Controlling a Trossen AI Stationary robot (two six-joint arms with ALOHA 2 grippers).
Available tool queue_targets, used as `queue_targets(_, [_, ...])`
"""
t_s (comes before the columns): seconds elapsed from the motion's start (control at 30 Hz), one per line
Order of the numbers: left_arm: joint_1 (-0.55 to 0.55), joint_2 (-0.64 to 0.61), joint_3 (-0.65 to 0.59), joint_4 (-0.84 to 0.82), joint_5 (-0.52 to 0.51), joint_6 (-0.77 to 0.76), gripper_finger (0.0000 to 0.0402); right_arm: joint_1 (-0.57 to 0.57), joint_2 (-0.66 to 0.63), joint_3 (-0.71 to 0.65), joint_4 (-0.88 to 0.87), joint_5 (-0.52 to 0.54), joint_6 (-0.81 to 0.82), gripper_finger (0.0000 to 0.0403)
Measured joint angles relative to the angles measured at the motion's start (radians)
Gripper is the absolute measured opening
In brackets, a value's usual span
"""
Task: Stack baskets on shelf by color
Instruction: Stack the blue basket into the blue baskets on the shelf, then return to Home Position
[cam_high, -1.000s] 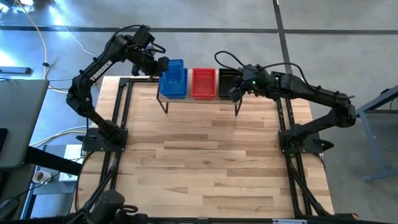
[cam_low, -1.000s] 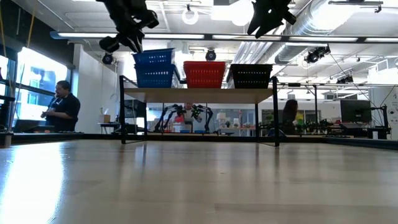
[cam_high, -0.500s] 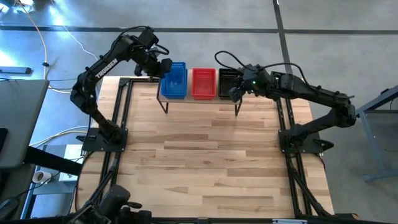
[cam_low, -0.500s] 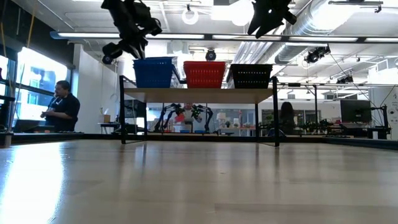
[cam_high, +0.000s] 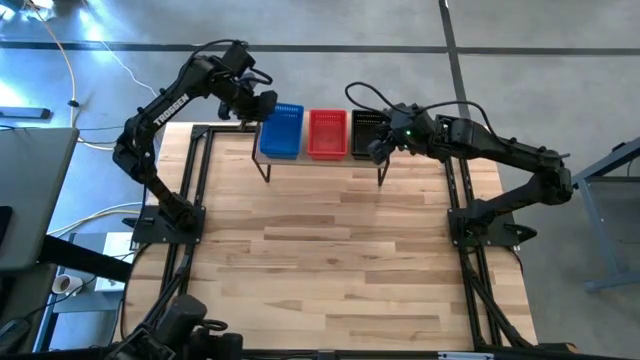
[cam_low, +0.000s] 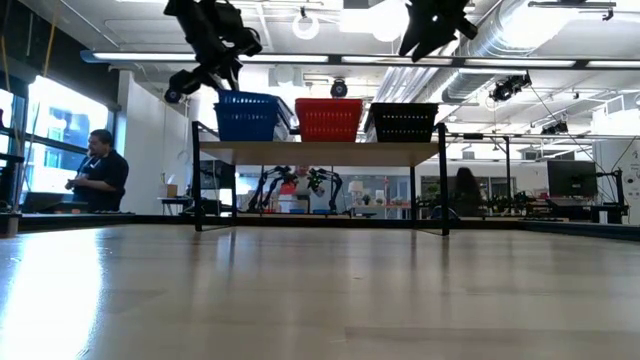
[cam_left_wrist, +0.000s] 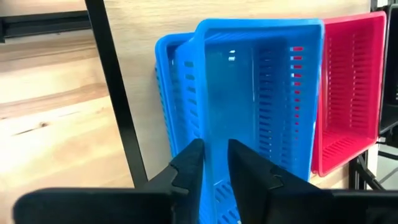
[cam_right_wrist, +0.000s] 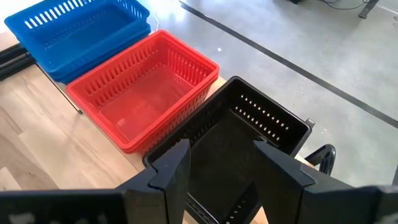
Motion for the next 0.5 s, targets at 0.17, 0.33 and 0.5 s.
queue_targets(0.17, [0.007,-0.001,0.000,-0.001,0.000,0.000,0.0084,0.000,0.000,0.000,-0.021,0.000,0.000,0.0154])
queue_targets(0.33, [0.012,-0.002,0.000,-0.001,0.000,0.000,0.0091,0.000,0.000,0.000,-0.046,0.000,0.001,0.0154])
queue_targets(0.5, [0.017,-0.016,0.000,-0.002,0.005,0.007,0.0091,0.000,0.000,0.000,-0.058,0.000,0.022,0.0154])
